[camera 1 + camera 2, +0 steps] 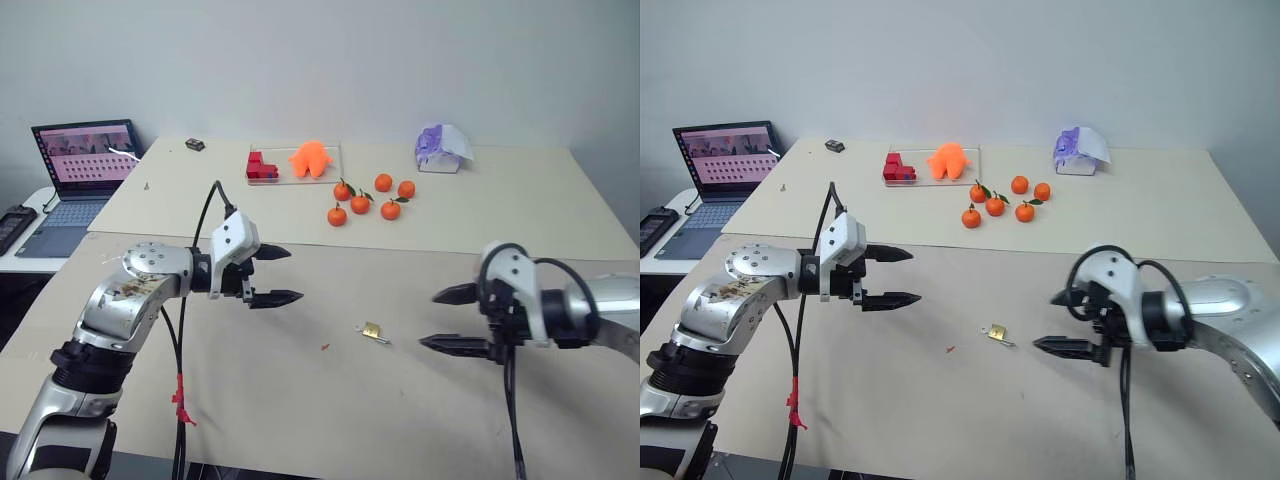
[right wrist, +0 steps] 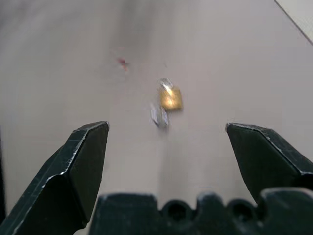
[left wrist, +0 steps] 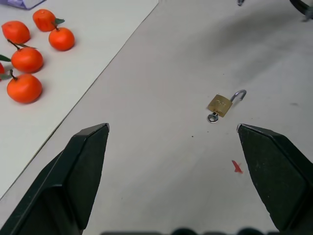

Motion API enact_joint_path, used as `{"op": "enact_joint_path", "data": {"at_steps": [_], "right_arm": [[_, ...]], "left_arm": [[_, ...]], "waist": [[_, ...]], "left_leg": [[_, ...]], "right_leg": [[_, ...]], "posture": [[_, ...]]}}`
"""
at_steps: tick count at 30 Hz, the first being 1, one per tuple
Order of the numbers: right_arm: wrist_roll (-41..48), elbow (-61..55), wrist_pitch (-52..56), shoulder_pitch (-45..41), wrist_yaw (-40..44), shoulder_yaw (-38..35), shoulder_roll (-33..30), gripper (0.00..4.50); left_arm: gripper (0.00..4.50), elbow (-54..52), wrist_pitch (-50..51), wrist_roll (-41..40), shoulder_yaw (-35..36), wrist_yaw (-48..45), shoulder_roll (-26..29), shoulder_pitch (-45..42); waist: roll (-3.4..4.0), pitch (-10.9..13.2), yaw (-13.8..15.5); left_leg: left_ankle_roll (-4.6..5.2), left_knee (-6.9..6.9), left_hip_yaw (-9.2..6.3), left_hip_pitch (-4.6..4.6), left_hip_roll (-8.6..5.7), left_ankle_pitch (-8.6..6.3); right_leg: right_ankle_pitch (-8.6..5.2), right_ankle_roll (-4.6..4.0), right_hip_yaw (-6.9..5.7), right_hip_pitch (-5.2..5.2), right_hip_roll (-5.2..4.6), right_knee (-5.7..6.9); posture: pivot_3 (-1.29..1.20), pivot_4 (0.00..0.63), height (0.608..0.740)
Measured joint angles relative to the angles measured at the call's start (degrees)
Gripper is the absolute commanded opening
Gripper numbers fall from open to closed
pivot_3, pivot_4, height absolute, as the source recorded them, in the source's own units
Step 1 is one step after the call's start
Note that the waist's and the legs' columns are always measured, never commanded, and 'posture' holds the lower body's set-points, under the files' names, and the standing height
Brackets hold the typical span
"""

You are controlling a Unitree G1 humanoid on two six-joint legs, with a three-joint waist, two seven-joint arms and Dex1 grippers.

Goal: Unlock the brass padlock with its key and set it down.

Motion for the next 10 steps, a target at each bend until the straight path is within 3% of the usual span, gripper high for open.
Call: {"op": "enact_joint_path", "data": {"at_steps": [10], "right_arm": [[-2.2, 3.1, -4.1, -1.4, -0.2, -3.3, 5.8, 4.50]], "left_arm": [[4.48, -2.5, 5.5, -2.9, 2.0, 2.6, -1.5, -3.4]], "waist": [[-0.04, 0.0, -0.2]], "left_leg": [[0.08, 0.30, -0.02, -0.02, -0.03, -0.05]], "right_leg": [[-0.13, 0.23, 0.06, 0.01, 0.06, 0.39]], "posture": [[0.00, 0.150, 0.697]]}}
